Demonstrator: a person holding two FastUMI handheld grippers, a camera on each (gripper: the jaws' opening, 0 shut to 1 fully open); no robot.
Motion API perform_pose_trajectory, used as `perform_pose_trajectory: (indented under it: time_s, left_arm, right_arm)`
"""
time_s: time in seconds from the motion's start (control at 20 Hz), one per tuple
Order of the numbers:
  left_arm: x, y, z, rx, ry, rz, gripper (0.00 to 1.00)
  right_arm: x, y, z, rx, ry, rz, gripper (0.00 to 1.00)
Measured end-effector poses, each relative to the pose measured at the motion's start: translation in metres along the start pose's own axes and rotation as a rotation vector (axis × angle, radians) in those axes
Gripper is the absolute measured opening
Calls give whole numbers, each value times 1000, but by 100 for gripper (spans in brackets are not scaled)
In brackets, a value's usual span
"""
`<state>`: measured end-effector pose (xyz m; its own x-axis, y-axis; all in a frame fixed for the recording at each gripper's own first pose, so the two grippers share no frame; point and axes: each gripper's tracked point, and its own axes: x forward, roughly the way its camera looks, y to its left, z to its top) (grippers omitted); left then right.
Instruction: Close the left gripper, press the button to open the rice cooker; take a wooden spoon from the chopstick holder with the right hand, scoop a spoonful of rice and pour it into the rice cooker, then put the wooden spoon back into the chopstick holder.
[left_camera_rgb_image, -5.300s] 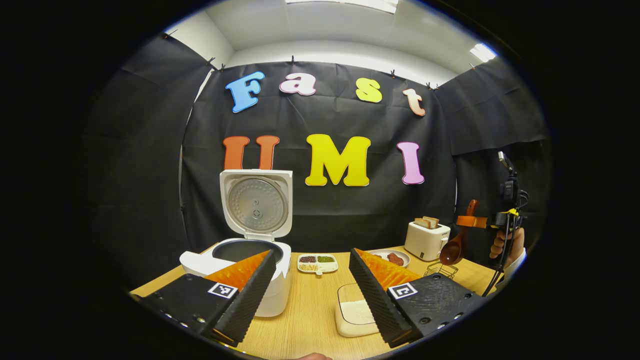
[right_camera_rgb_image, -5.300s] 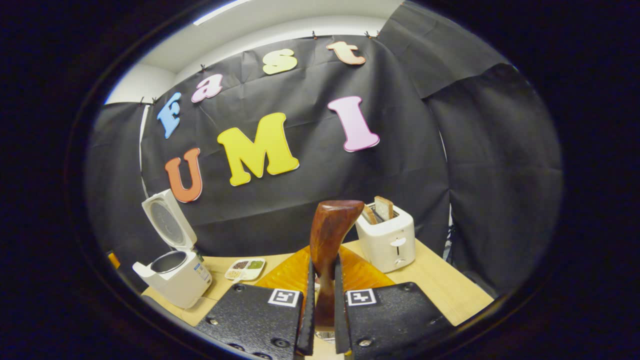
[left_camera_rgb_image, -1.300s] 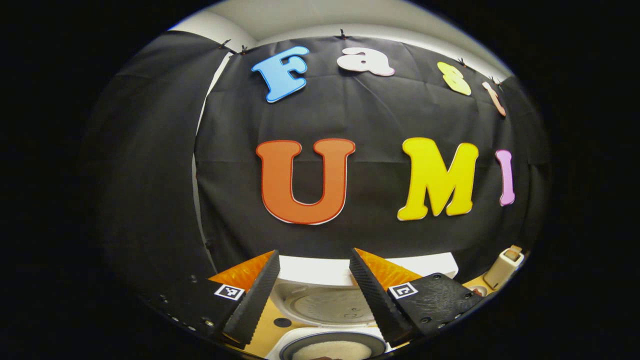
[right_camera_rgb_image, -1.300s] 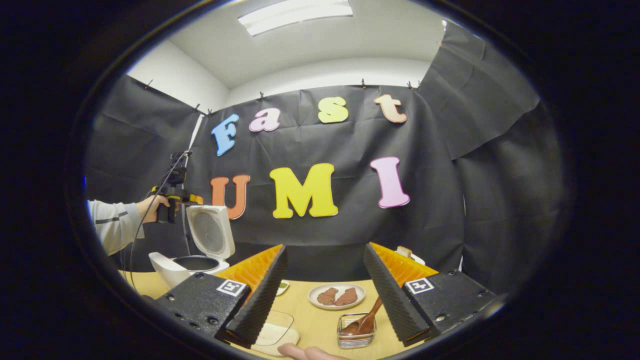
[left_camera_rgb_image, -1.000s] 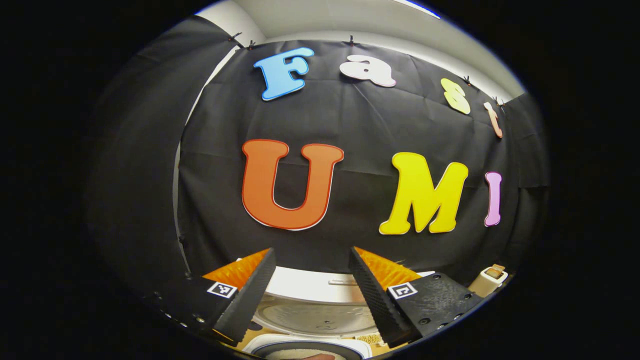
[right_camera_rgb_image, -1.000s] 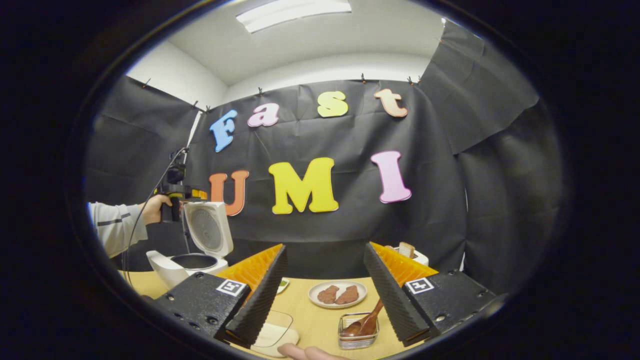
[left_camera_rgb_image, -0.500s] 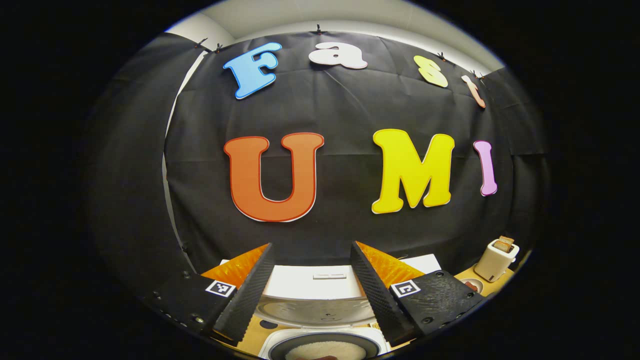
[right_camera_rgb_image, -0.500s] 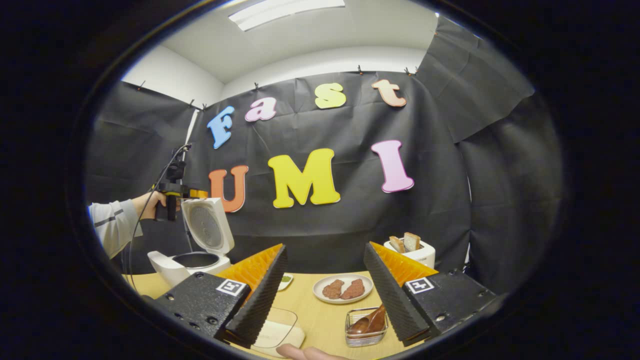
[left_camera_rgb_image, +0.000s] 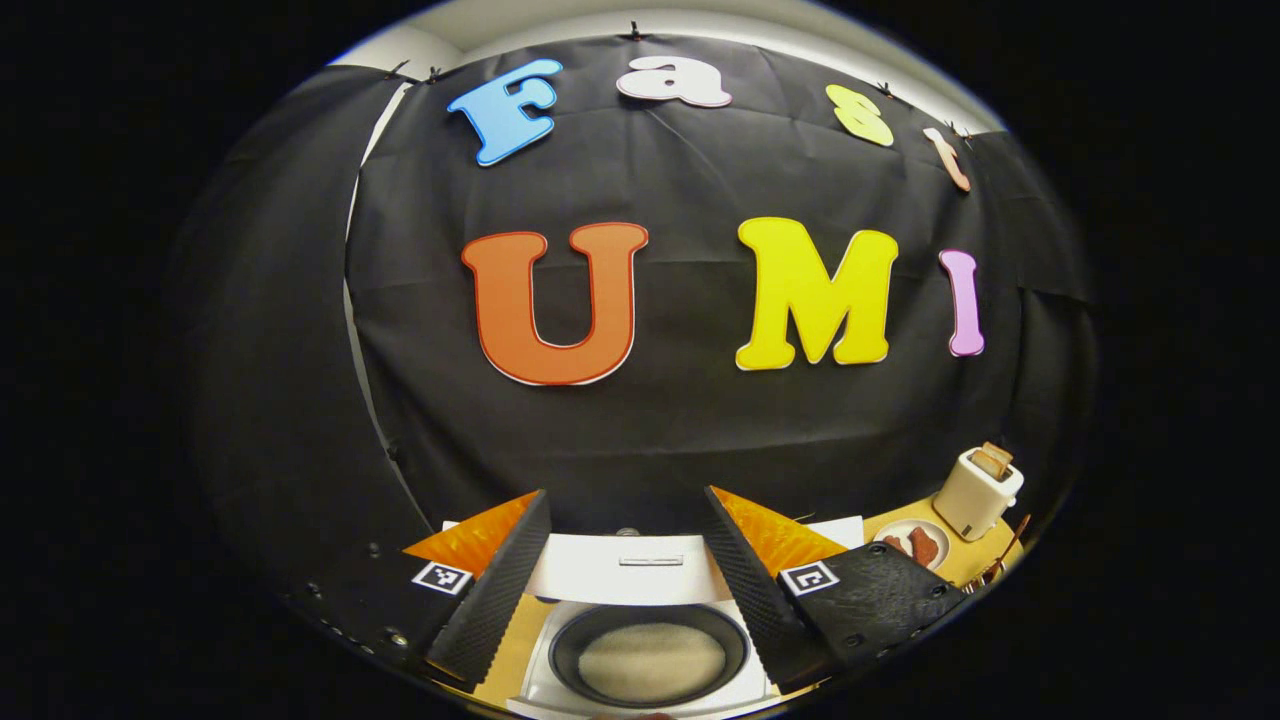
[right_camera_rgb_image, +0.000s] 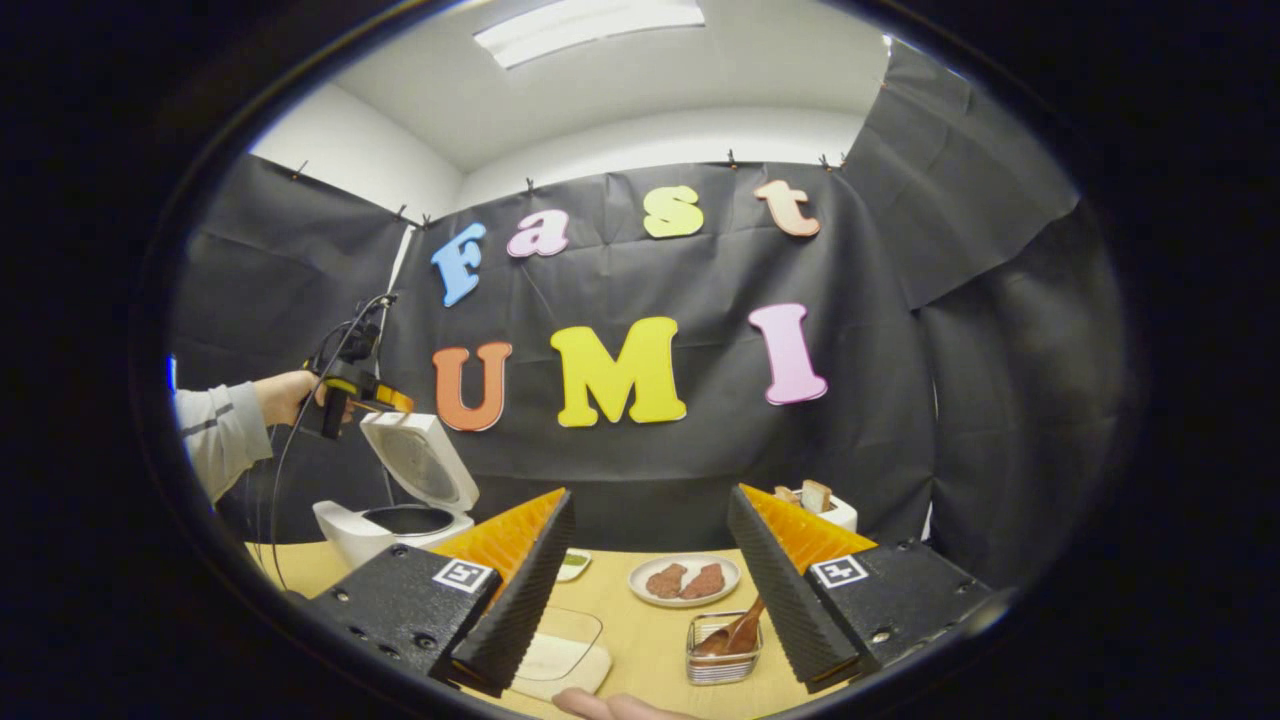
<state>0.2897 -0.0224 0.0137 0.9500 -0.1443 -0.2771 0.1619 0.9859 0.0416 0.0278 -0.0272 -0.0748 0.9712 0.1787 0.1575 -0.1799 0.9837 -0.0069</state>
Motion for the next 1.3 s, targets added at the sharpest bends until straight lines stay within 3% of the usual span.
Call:
perform_pose_trajectory:
  time_s: [0.05,0.1,0.15,0.2,0.25,0.4,0.45,0.5,0.7,0.75,0.8,0.85,0.9,0.95,1.0,1.05,1.1,1.3]
  left_arm:
    - [-5,1,-8,-10,28,5,96]
    - [-11,2,-17,-26,59,13,96]
    - [-17,0,-23,-32,80,10,96]
    - [-23,-4,-29,-44,96,-6,96]
    - [-27,-8,-36,-50,117,-20,95]
    - [-38,-5,-63,-16,191,-1,96]
    - [-42,-4,-70,-5,210,4,94]
    - [-47,-5,-77,1,223,7,94]
    - [-59,-7,-113,7,309,14,95]
    - [-61,-7,-119,-2,321,16,94]
    - [-62,-7,-125,-10,326,18,94]
    - [-62,-9,-130,-16,329,20,94]
    - [-65,-10,-135,-16,333,19,94]
    - [-66,-10,-142,-16,342,16,94]
    - [-68,-11,-150,-18,357,11,94]
    - [-74,-12,-158,-20,381,1,95]
    - [-77,-13,-167,-21,409,-5,95]
    - [-78,-16,-192,-20,452,-43,95]
  right_arm:
    - [-4,0,0,1,5,-5,100]
    - [-10,0,1,5,6,-9,92]
    - [-17,-2,5,10,-2,-14,100]
    - [-24,-3,10,14,-16,-19,100]
    - [-30,-4,12,13,-28,-25,92]
    - [-45,0,8,10,-23,-25,92]
    - [-49,2,6,10,-15,-20,100]
    - [-54,4,5,11,-11,-16,100]
    - [-56,15,-9,-7,12,7,100]
    - [-61,17,-10,-13,12,12,93]
    - [-66,18,-11,-15,6,16,93]
    - [-69,19,-14,-16,4,18,100]
    - [-73,21,-18,-20,9,24,100]
    - [-75,22,-23,-26,18,30,100]
    - [-77,23,-27,-32,26,33,93]
    - [-78,23,-29,-37,32,36,93]
    - [-80,24,-31,-39,36,37,100]
    - [-80,27,-39,-33,55,53,100]
